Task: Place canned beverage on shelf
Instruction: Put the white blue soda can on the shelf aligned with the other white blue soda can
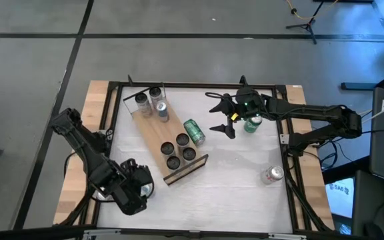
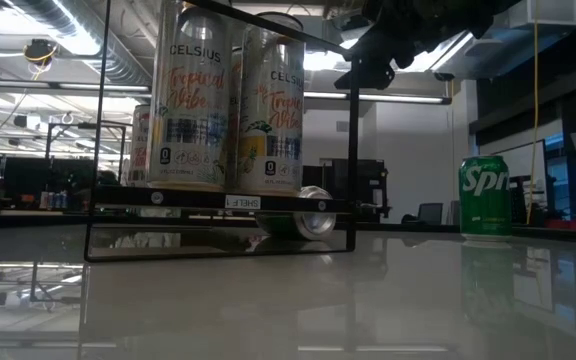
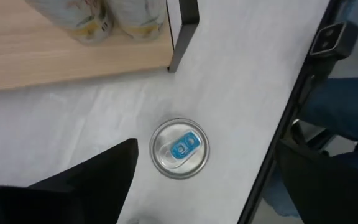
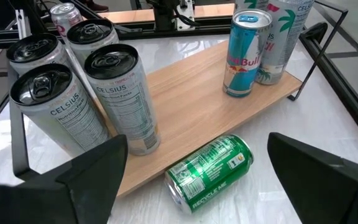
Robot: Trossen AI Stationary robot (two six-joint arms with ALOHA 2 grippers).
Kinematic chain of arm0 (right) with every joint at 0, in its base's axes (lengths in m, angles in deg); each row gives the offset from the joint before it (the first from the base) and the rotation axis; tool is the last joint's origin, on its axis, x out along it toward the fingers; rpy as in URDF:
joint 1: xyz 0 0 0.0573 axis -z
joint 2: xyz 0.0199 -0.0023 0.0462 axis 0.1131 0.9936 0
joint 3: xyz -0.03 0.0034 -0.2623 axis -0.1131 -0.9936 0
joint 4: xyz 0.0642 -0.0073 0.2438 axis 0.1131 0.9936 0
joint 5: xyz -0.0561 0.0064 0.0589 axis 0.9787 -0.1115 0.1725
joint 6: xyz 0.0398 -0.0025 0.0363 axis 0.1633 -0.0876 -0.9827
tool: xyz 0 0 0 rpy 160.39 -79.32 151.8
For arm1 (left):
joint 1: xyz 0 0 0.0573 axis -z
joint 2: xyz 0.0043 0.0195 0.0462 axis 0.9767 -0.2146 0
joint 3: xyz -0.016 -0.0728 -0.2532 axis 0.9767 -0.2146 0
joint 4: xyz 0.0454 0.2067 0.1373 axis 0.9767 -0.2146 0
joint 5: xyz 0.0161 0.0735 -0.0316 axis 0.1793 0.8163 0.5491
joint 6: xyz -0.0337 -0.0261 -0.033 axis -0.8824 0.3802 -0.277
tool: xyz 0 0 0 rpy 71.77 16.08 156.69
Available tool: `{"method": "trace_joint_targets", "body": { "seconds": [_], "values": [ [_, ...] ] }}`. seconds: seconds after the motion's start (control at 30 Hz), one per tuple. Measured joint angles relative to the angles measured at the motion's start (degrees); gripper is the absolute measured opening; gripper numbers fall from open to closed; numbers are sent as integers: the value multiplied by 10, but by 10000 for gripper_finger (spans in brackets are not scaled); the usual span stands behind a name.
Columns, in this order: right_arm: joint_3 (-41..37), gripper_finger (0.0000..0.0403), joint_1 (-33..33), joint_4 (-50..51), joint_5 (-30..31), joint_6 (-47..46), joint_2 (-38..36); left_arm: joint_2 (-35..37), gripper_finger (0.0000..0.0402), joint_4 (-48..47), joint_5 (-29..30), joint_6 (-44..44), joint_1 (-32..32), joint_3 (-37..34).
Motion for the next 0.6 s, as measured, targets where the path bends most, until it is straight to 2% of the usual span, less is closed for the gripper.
{"method": "trace_joint_targets", "body": {
  "seconds": [0.27, 0.6],
  "values": [
    [0, 380, 0, 0, 0, 0, 0, -33, 364, -30, -28, 0, 0, 0],
    [0, 380, 0, 0, 0, 0, 0, -47, 364, -36, -22, 38, 0, 0]
  ]
}}
